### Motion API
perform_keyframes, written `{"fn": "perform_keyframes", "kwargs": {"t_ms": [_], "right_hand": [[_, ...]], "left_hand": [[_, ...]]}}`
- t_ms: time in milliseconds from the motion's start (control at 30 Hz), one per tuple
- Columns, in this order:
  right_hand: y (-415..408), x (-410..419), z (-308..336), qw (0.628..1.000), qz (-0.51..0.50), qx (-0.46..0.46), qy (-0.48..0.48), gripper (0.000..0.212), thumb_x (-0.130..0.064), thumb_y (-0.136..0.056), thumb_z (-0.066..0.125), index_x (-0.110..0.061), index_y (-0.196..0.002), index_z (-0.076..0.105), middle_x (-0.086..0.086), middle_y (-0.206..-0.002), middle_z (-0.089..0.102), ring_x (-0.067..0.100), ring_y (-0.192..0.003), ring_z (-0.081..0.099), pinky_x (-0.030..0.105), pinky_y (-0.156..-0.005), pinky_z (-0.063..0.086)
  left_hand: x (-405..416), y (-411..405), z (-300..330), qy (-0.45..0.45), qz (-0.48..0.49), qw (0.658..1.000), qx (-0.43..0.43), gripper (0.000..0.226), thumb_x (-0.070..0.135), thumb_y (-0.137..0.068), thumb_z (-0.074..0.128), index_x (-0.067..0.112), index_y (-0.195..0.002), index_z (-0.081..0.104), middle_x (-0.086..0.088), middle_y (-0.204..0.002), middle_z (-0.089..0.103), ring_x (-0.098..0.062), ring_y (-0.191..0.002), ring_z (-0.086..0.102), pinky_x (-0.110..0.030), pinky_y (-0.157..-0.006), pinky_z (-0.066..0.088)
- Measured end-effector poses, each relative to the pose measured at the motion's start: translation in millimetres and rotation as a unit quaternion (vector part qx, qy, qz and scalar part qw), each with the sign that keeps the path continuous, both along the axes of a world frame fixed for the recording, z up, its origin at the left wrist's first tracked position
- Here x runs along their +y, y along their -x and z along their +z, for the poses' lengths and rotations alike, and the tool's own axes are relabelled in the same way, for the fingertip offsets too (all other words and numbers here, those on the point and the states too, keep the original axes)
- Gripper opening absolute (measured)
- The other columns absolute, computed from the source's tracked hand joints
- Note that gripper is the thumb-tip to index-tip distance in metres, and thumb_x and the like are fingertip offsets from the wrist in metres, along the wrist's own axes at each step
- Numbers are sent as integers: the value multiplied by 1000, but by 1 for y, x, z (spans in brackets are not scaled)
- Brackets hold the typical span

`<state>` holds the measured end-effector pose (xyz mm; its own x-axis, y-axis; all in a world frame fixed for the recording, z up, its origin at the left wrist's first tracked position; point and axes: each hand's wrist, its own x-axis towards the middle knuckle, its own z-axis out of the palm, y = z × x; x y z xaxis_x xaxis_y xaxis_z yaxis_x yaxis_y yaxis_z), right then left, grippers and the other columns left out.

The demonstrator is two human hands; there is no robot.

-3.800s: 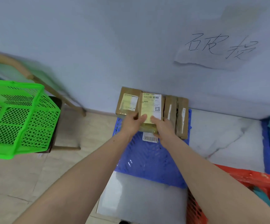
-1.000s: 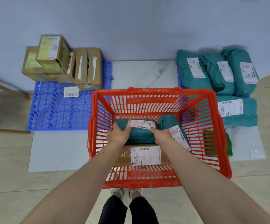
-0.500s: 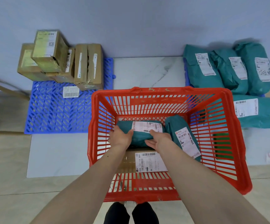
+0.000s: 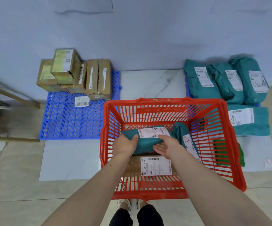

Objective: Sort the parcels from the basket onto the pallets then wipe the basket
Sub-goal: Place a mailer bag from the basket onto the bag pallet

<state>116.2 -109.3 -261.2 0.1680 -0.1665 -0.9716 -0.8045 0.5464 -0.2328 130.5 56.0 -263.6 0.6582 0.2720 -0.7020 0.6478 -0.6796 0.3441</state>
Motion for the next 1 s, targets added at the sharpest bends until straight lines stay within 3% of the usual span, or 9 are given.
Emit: {"fn": "perform_keyframes", "kwargs": {"t_ms": [133,333,467,633,733,800,900,1000], "right_hand": [[2,-1,29,1000,-5,-14,26,43,-12,-95,62,4,-132,48,23,-93,63,33,-81,66,41,-77,55],[18,-3,75,998,-7,-47,50,41,-11,-95,59,0,-133,46,23,-98,62,33,-81,66,41,-69,55],[31,-10,108,994,18,-91,66,44,-15,-96,60,0,-134,45,19,-94,60,30,-78,65,38,-64,53],[43,-25,152,976,102,-173,85,28,-21,-97,60,-10,-122,57,11,-98,67,23,-79,65,30,-62,48],[44,-34,176,961,140,-222,84,15,-23,-97,59,-17,-111,59,7,-97,69,20,-75,62,30,-64,47],[43,-39,188,952,157,-247,92,8,-22,-97,59,-21,-105,60,4,-94,71,17,-69,59,28,-62,45],[40,-43,204,942,172,-270,101,11,-22,-95,62,-20,-106,62,2,-94,73,16,-67,57,26,-57,40],[38,-43,215,936,174,-292,96,16,-23,-95,62,-19,-111,65,3,-98,74,19,-80,57,27,-59,40]], "left_hand": [[2,0,35,-29,-50,998,-12,68,65,-83,54,15,-130,53,-12,-129,52,-31,-118,53,-46,-96,50],[5,2,91,-30,-42,998,-41,73,63,-81,60,18,-136,43,-15,-138,40,-35,-130,39,-49,-107,39],[8,4,118,18,-36,999,-37,74,65,-82,58,21,-140,40,-15,-141,41,-36,-133,38,-47,-109,35],[11,5,149,136,-39,988,-52,59,53,-87,62,16,-131,52,-3,-125,60,-26,-118,59,-36,-100,47],[15,6,159,267,-15,963,-13,66,56,-79,72,13,-127,59,-2,-118,69,-21,-104,68,-38,-97,54],[16,10,169,343,-14,939,11,54,51,-79,75,16,-119,65,-4,-110,74,-20,-96,72,-37,-91,57],[19,15,181,406,-21,912,45,51,49,-76,77,17,-115,68,-6,-110,75,-24,-101,71,-39,-94,55],[19,18,190,461,-14,884,73,48,43,-81,75,18,-120,65,-7,-113,73,-28,-108,69,-45,-101,51]]}}
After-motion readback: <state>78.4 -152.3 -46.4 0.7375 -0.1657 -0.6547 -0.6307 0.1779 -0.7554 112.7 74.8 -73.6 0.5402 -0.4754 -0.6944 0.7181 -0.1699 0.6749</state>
